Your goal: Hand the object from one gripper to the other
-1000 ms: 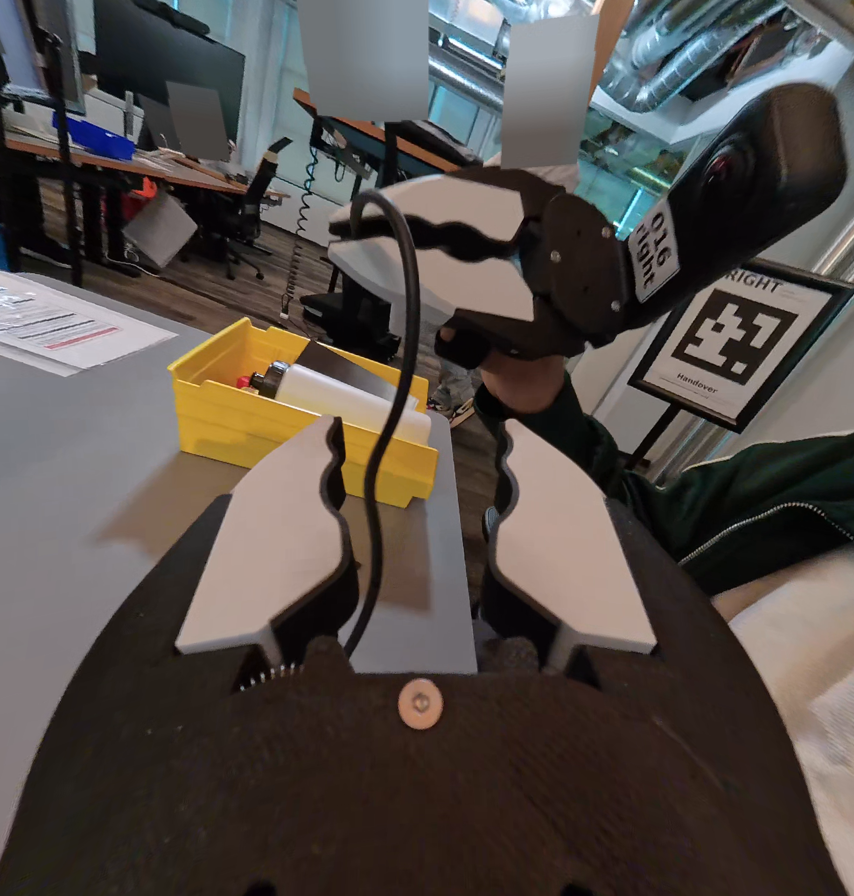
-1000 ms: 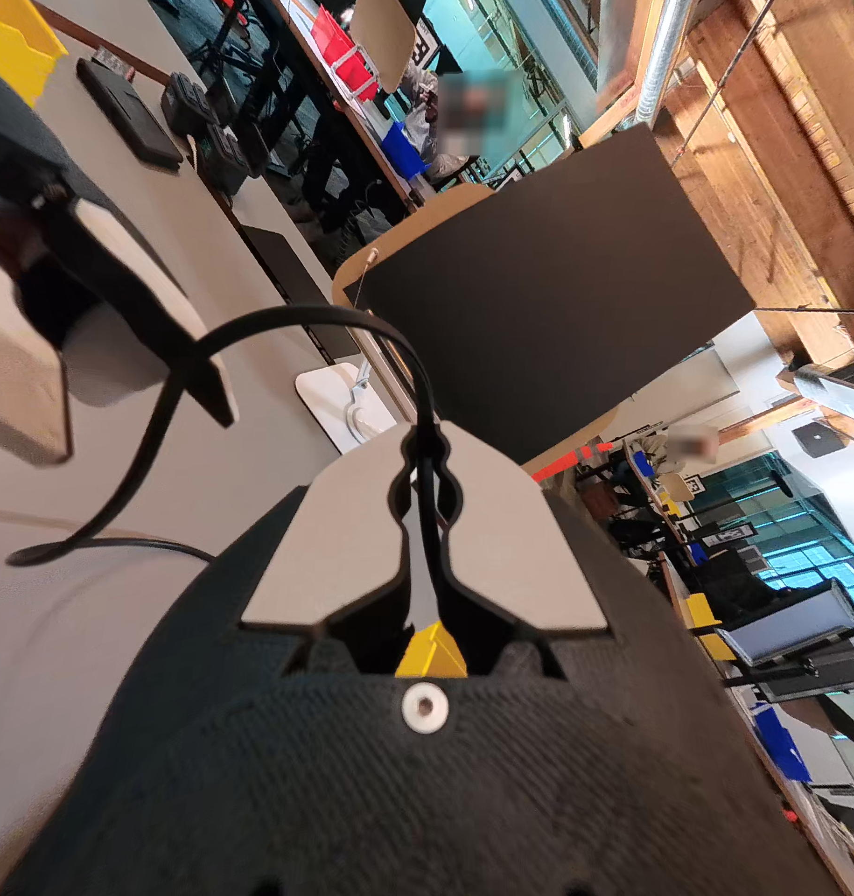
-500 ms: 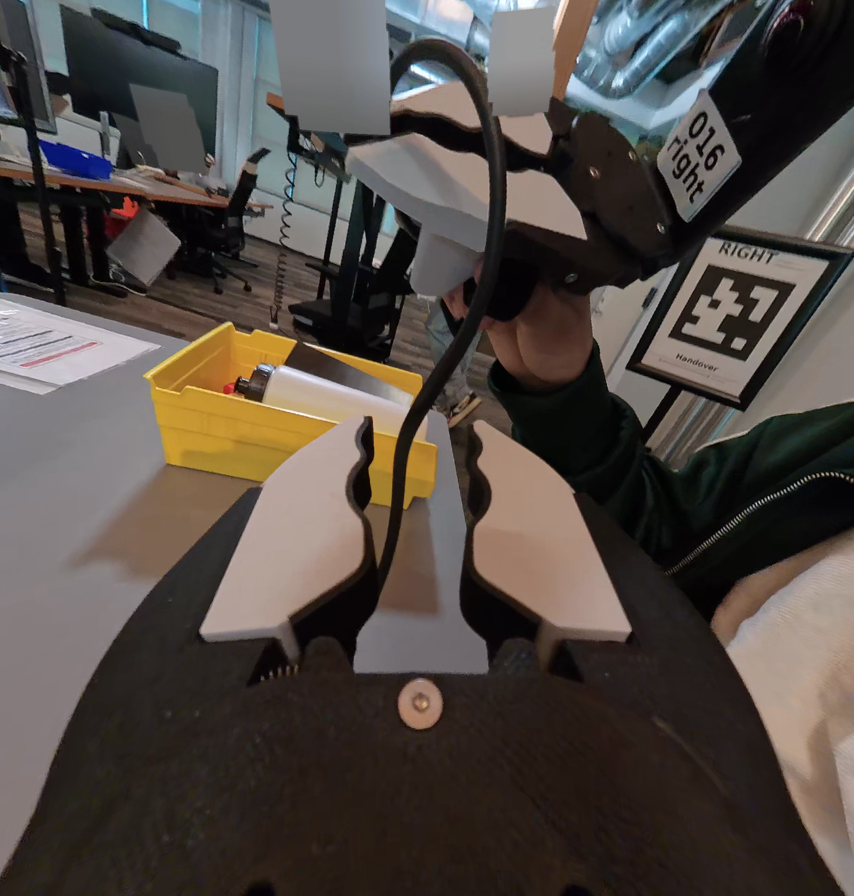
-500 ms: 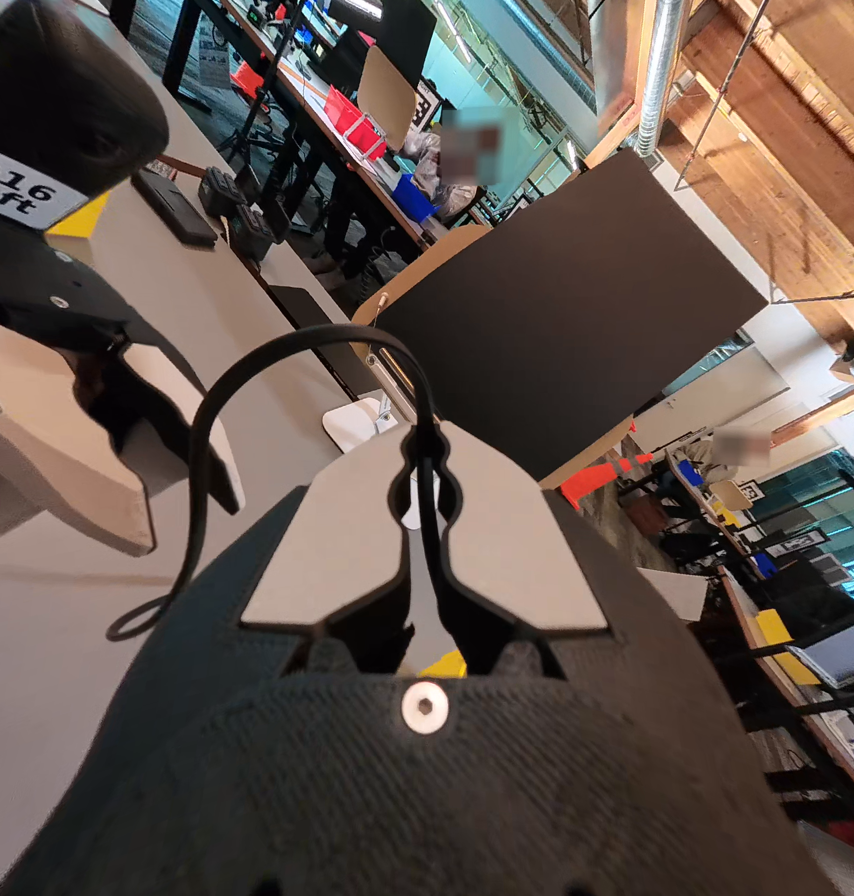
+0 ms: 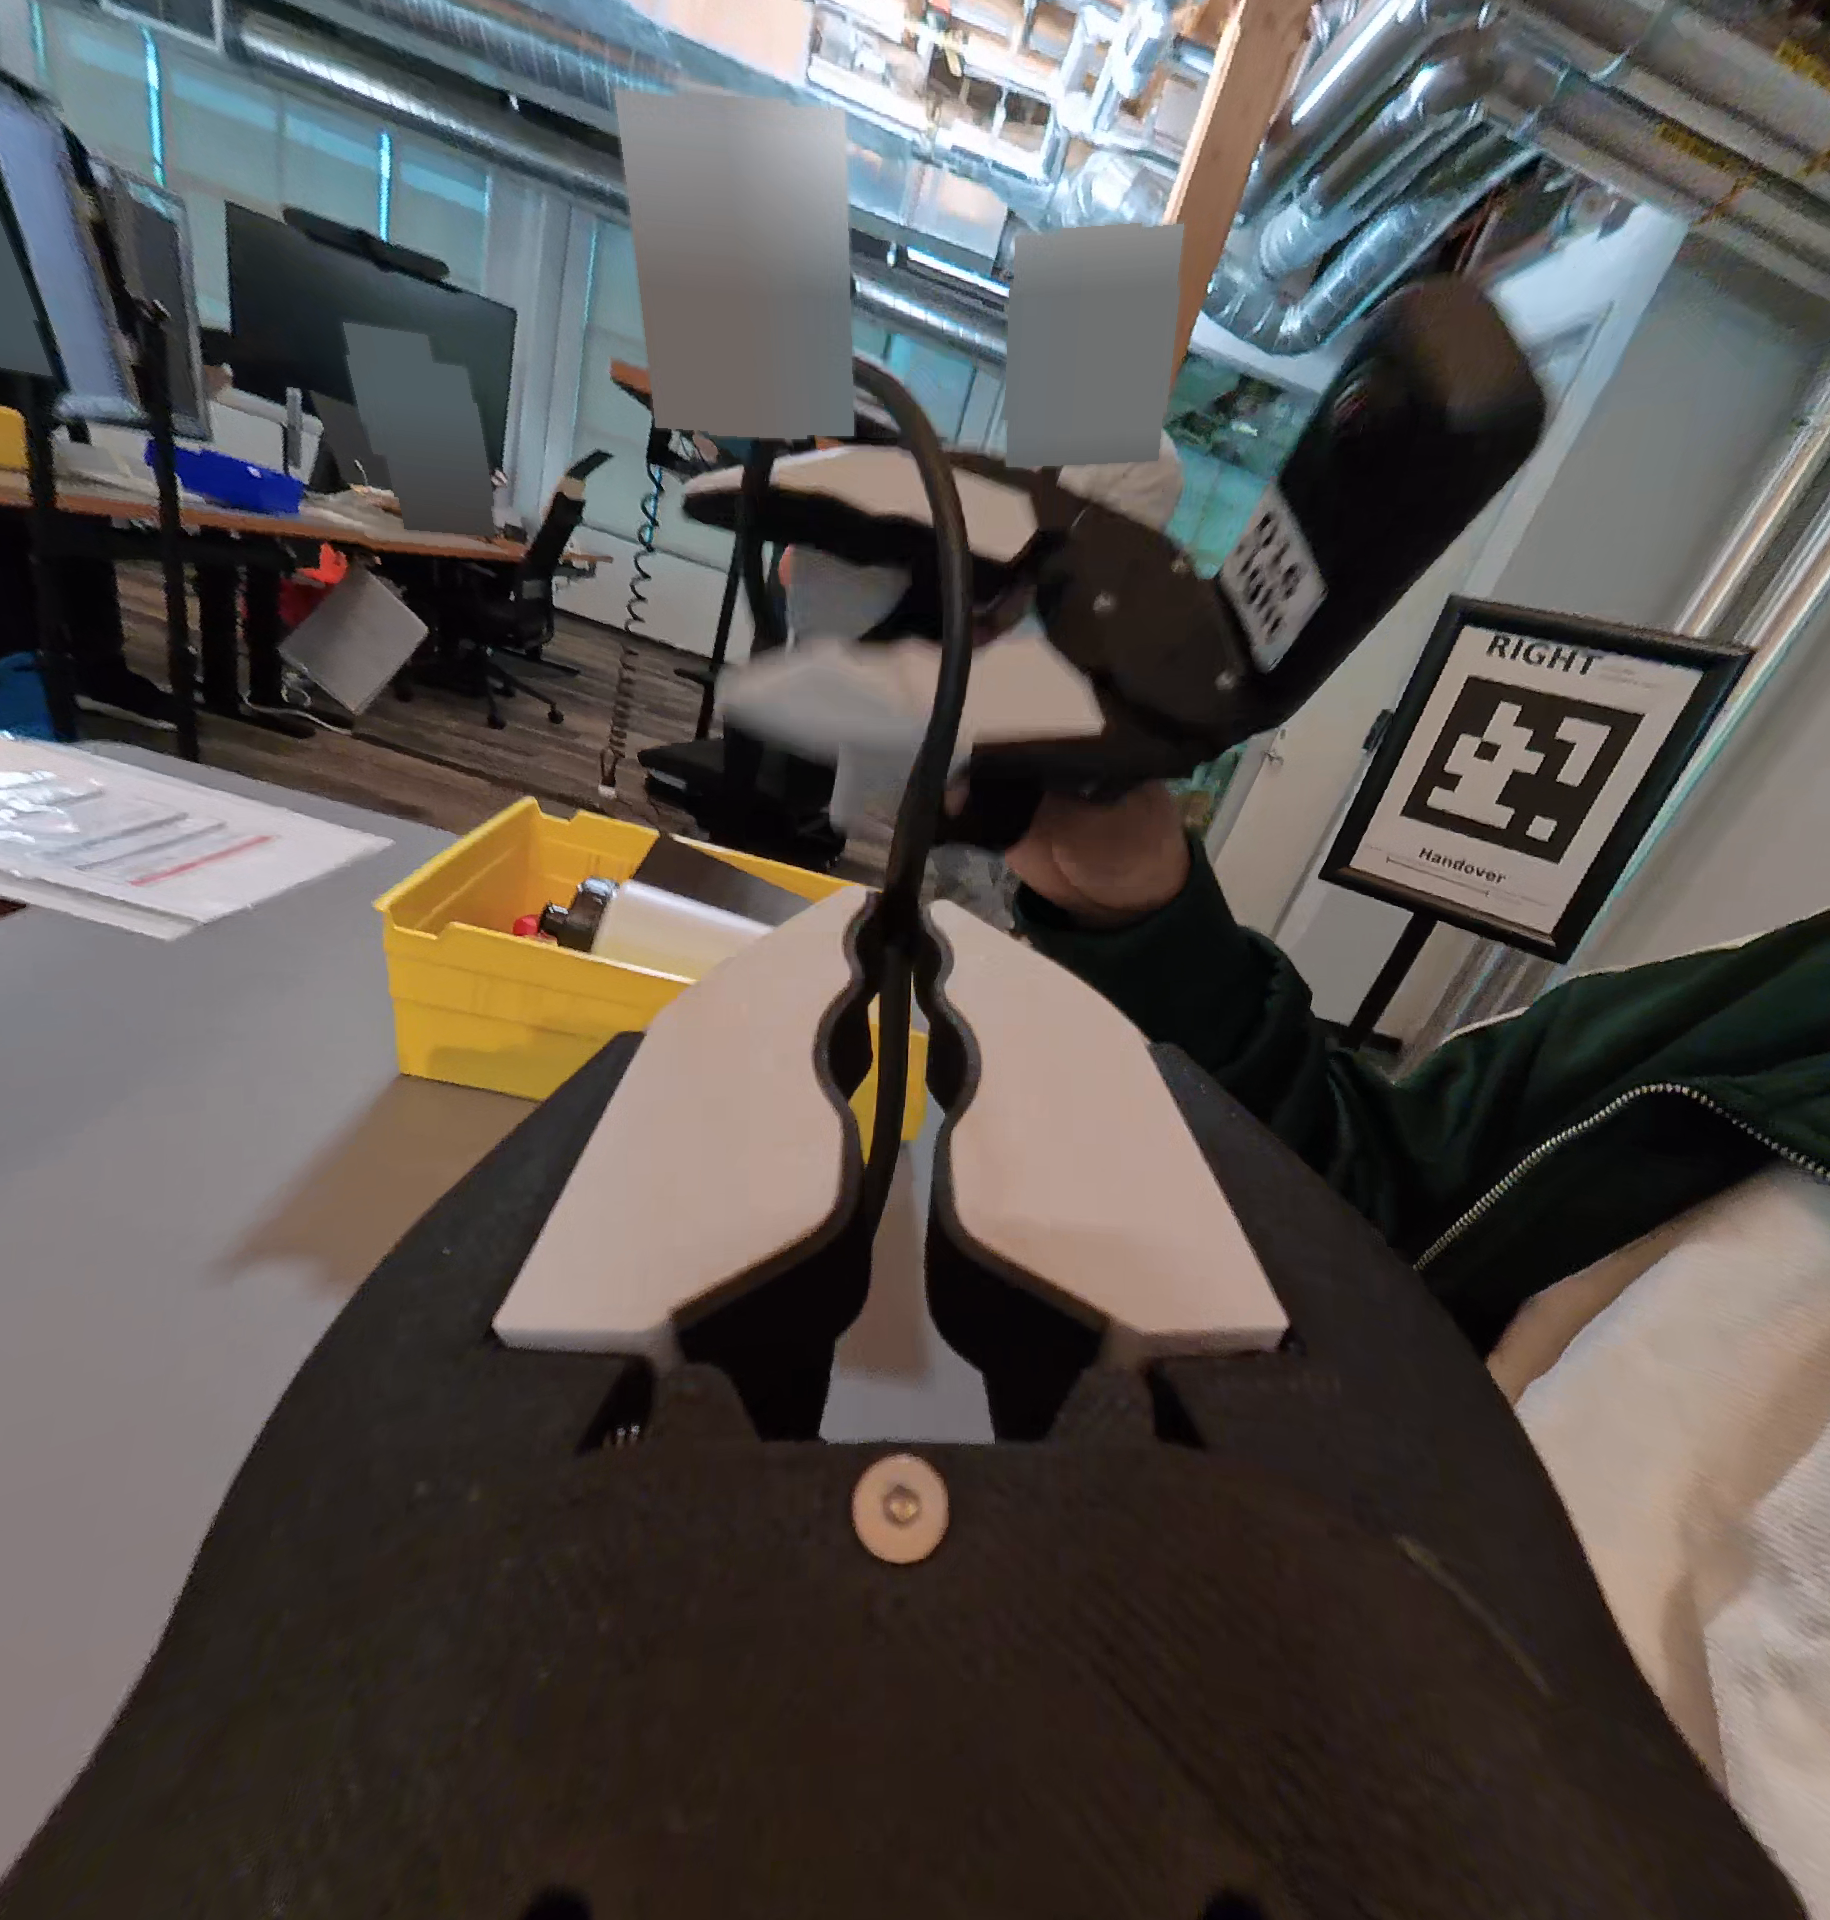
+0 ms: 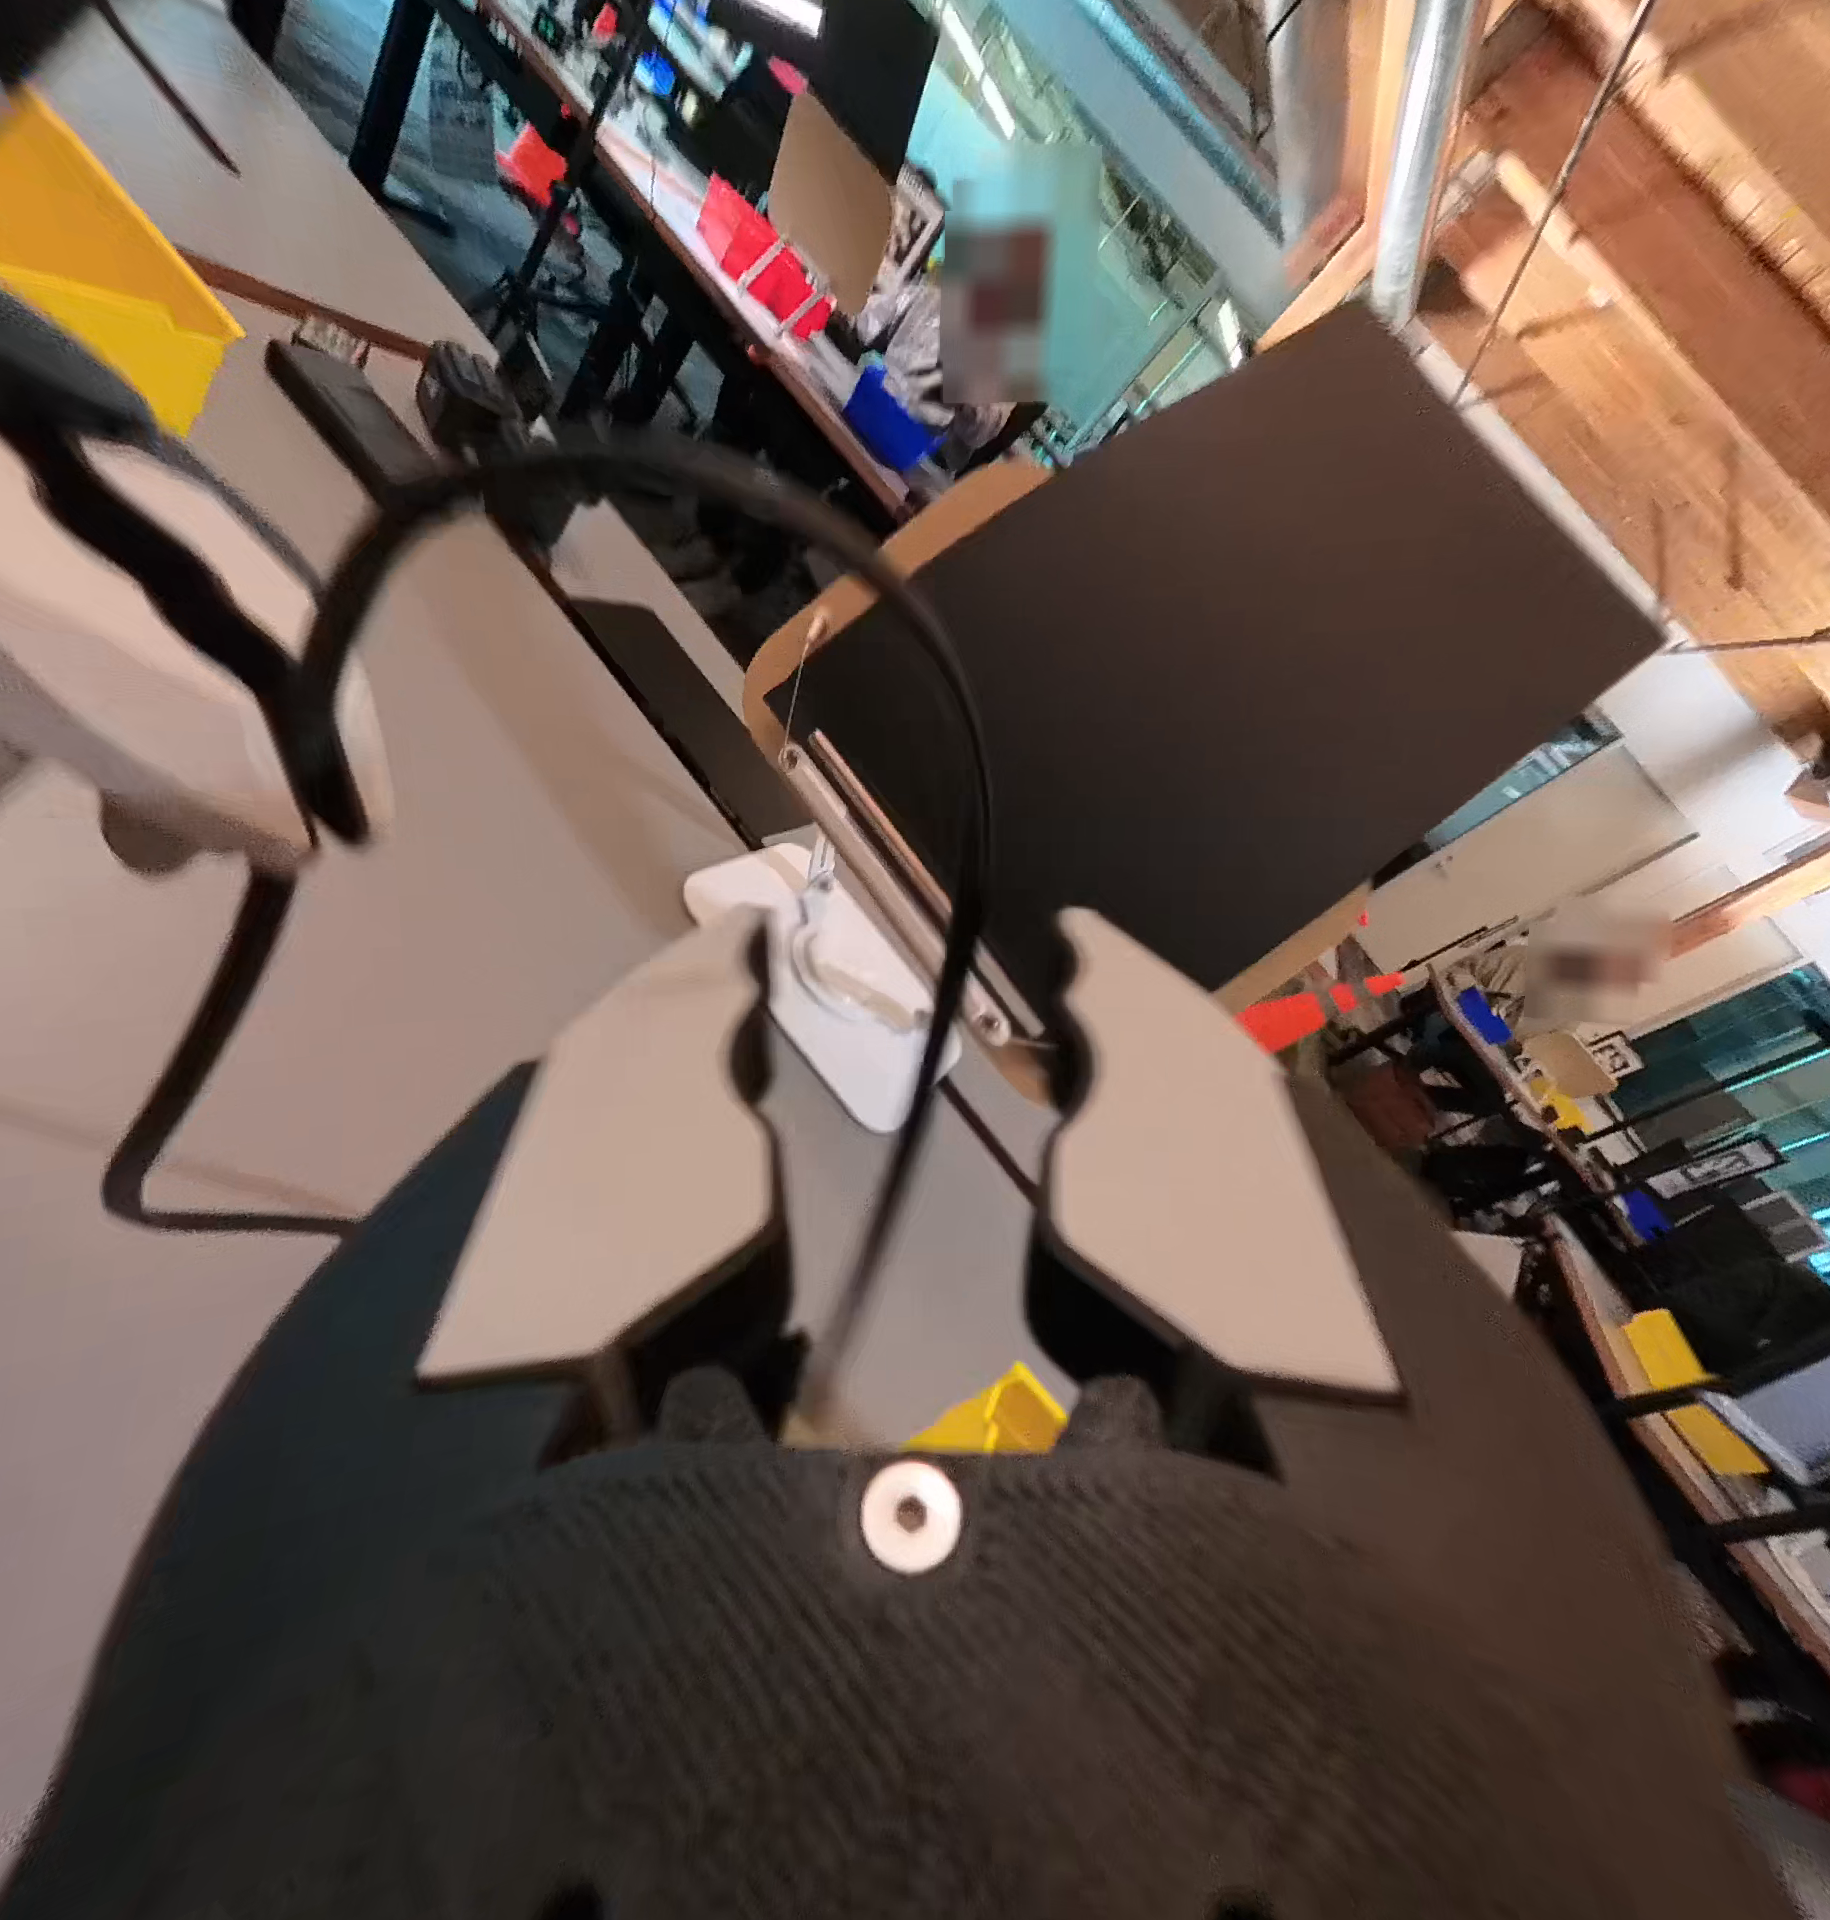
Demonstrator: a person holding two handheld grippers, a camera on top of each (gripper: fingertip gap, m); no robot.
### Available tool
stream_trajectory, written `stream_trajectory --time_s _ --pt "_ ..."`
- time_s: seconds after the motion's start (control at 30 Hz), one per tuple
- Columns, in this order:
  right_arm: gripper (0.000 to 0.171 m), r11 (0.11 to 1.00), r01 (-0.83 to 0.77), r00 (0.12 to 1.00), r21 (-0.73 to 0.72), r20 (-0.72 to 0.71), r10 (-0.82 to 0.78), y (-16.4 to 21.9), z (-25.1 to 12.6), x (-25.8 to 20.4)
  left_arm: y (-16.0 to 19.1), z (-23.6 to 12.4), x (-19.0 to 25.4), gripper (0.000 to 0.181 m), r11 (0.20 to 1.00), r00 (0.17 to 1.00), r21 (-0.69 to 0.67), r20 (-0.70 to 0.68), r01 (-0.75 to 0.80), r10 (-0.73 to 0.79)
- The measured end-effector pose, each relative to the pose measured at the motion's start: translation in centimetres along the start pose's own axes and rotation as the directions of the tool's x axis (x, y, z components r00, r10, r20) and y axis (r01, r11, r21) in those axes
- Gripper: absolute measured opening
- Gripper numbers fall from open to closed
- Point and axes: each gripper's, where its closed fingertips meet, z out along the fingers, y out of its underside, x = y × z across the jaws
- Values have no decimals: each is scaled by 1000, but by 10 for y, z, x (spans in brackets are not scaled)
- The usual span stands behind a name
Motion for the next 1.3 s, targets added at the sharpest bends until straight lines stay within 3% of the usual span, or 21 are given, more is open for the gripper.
stream_trajectory --time_s 0.03,0.07,0.17,0.37,0.53,0.73,0.9,1.1,1.3 --pt "73 999 -7 1000 -33 15 8 7 4 -1 -8 -4 1 3 1000 1000 20 5 -9 9" --pt "83 997 -23 999 -73 36 26 17 7 -2 -17 -8 3 3 999 1000 39 10 -19 19" --pt "89 990 -106 991 -98 67 113 32 10 2 -46 -21 9 4 996 998 72 35 -54 52" --pt "72 951 -308 941 -17 141 307 33 3 14 -109 -31 24 3 984 991 124 53 -126 120" --pt "41 928 -306 945 211 187 269 -4 -13 15 -155 -21 34 3 979 987 125 45 -161 157" --pt "26 838 -424 884 342 357 302 -38 -25 -10 -197 -8 36 3 973 979 115 62 -201 195" --pt "28 797 -484 827 360 487 282 -52 -18 -49 -219 -2 30 4 968 975 131 86 -214 204" --pt "31 803 -478 831 357 480 281 -54 -5 -71 -225 5 36 3 970 979 139 64 -200 193" --pt "29 781 -499 824 376 483 295 -58 -10 -66 -220 16 41 3 977 986 136 24 -165 164"
